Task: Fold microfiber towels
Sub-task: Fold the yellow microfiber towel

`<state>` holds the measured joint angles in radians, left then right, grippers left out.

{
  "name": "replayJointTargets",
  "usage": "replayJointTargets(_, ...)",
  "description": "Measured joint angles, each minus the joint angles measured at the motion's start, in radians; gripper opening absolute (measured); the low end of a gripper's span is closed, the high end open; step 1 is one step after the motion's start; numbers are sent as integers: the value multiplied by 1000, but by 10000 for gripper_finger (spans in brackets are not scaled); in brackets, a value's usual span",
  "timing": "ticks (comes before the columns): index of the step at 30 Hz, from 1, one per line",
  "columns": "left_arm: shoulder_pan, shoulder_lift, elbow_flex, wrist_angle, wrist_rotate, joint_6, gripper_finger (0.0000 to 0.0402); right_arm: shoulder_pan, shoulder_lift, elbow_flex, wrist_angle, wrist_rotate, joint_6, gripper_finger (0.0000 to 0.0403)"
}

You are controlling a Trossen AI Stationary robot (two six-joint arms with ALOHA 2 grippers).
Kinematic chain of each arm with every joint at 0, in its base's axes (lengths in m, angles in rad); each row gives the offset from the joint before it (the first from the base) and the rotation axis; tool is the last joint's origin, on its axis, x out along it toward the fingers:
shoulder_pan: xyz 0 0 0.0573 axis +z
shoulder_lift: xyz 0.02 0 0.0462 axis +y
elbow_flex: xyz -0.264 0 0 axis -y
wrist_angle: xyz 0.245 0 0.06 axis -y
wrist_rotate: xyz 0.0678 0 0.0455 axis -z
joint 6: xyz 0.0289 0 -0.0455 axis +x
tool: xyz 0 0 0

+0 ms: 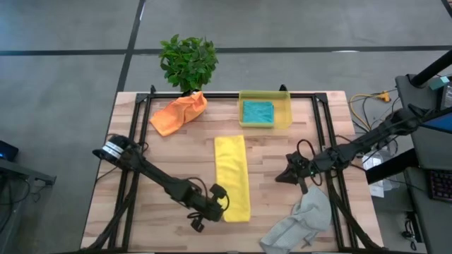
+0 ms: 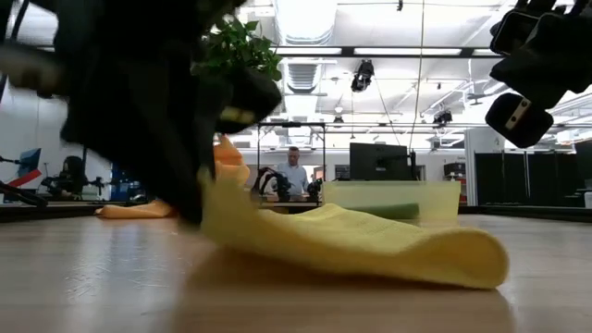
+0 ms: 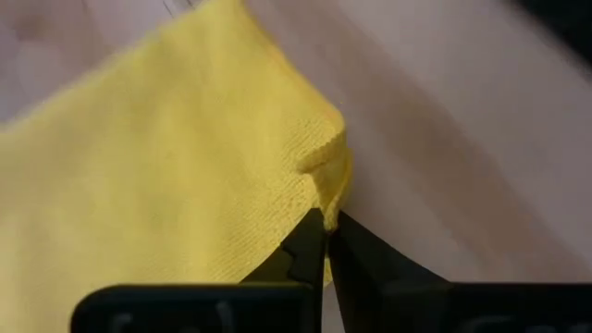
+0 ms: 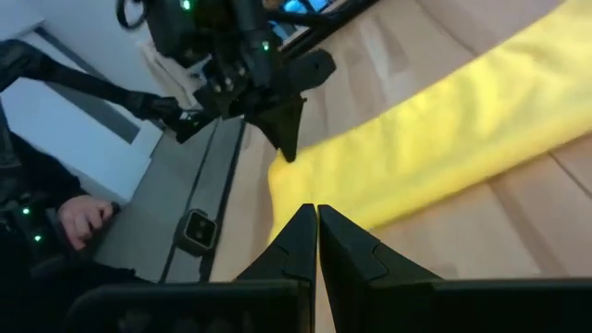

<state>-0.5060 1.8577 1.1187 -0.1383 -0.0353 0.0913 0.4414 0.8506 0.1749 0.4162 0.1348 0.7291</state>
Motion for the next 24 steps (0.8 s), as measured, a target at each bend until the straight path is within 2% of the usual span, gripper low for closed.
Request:
replayJointTargets(4, 8, -48, -1, 10, 9, -99, 0, 69, 149, 0, 190, 128, -48, 21)
replayJointTargets(8, 17, -80, -28, 61, 8, -200, 0, 108, 306, 0, 369, 203, -96, 59)
replayJointTargets(11, 20, -90, -46, 104, 11, -262, 0, 120, 420, 16, 455, 202, -100, 98)
replayJointTargets(17, 32, -91, -88, 158, 14, -354, 0, 162, 645, 174, 455, 138, -205, 173)
replayJointTargets(24, 58, -95, -176, 359, 10, -514, 0, 190, 843, 315, 453, 135, -290, 220)
